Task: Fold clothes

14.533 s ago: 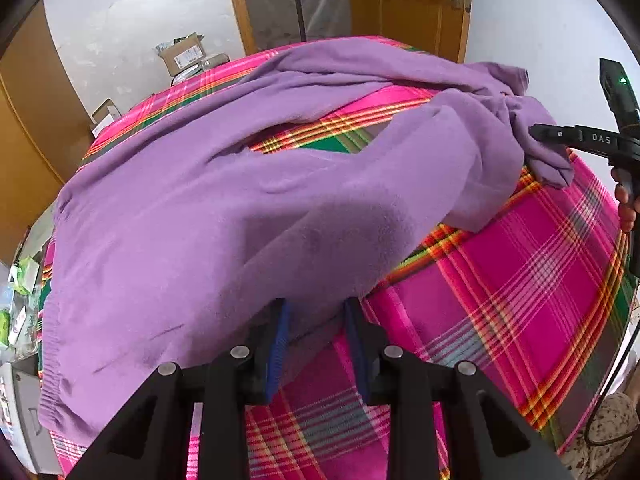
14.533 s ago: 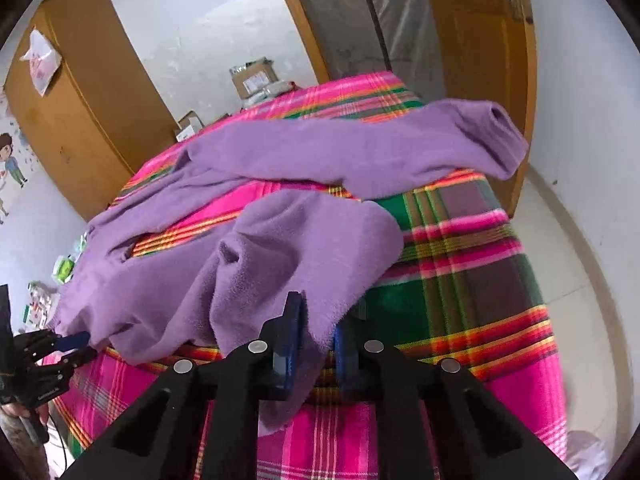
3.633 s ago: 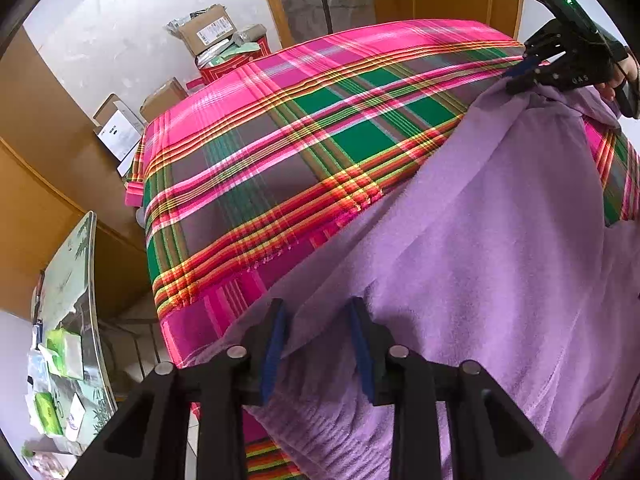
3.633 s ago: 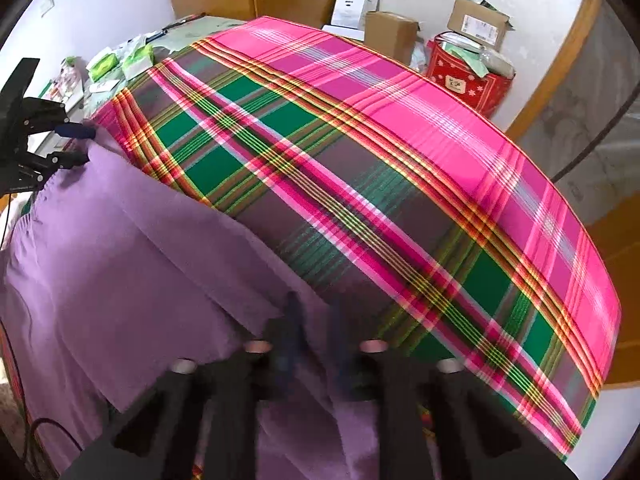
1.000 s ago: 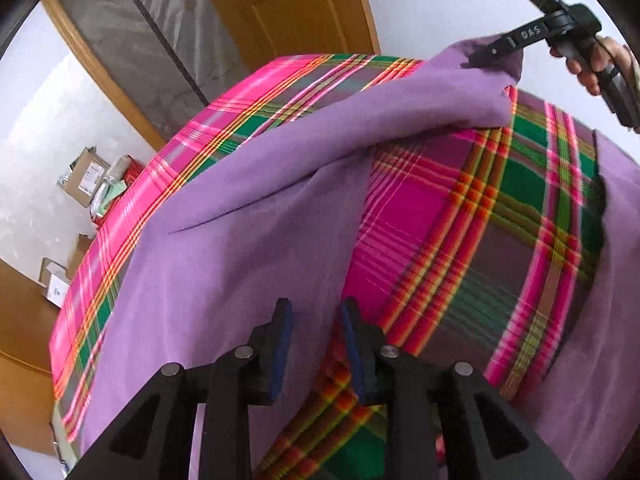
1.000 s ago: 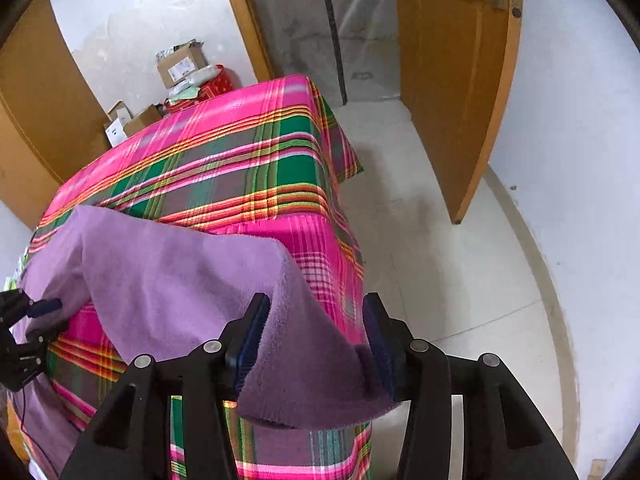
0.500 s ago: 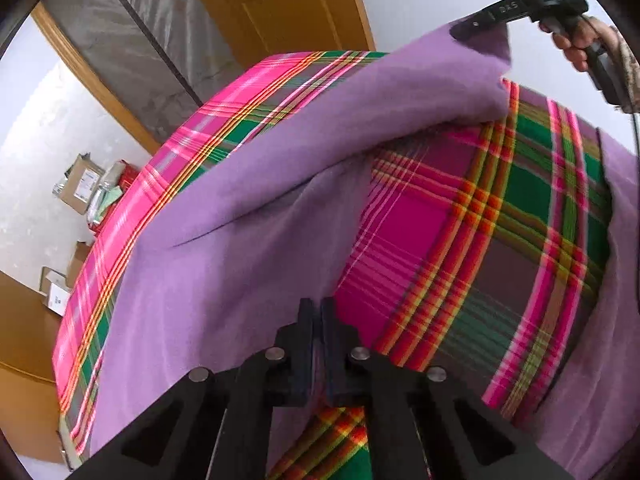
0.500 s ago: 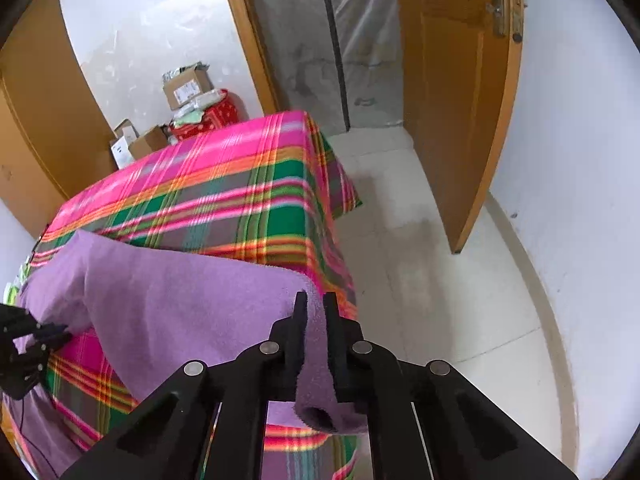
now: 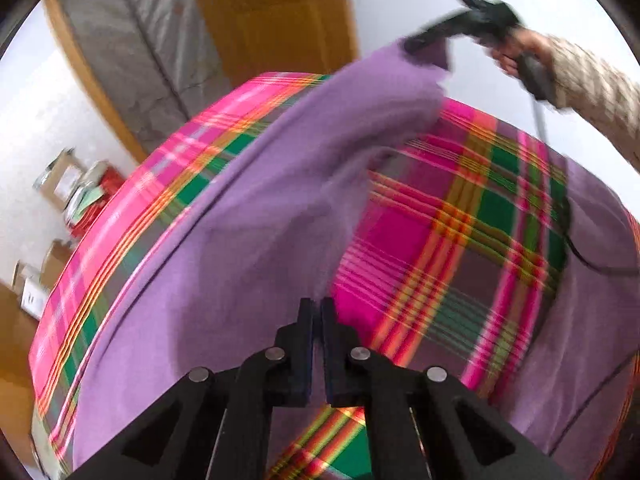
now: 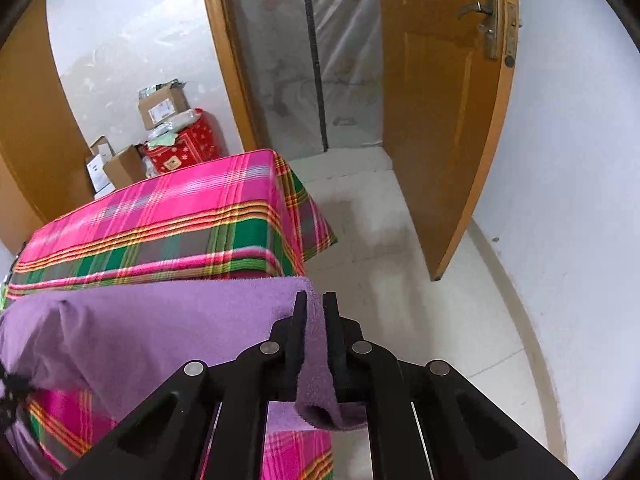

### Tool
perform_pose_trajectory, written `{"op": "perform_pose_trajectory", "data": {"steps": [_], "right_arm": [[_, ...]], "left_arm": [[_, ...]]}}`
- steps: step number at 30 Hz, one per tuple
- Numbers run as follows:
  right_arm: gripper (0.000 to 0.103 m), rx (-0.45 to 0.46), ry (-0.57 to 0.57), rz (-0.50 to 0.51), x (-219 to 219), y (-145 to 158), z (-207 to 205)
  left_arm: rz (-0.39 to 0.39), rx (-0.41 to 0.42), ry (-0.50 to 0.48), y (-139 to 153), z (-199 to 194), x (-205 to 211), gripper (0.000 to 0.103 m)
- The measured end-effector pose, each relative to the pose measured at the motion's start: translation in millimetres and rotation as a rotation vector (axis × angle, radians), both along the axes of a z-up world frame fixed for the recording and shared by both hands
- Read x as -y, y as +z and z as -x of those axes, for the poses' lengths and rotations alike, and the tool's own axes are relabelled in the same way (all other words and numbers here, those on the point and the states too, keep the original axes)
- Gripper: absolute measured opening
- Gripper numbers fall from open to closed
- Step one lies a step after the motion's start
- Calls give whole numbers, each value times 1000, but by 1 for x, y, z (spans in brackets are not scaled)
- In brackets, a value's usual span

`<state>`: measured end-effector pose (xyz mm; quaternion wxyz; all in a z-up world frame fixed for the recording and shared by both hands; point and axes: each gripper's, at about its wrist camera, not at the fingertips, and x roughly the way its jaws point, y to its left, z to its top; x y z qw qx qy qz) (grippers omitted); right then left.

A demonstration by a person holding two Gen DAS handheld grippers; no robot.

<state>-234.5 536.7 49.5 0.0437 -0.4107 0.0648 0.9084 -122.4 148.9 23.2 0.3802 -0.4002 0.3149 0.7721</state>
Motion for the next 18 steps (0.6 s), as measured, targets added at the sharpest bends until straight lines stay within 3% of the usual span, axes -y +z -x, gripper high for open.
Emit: {"op": "perform_pose_trajectory", "data": {"steps": [9, 18], "right_arm": [[7, 23, -15, -41, -7, 1, 2], [7, 143, -38, -49, -11, -43, 1]], "left_arm": [[-32, 66, -85, 13, -22, 17, 4], [-2, 121, -103, -11, -21, 11, 4]]}}
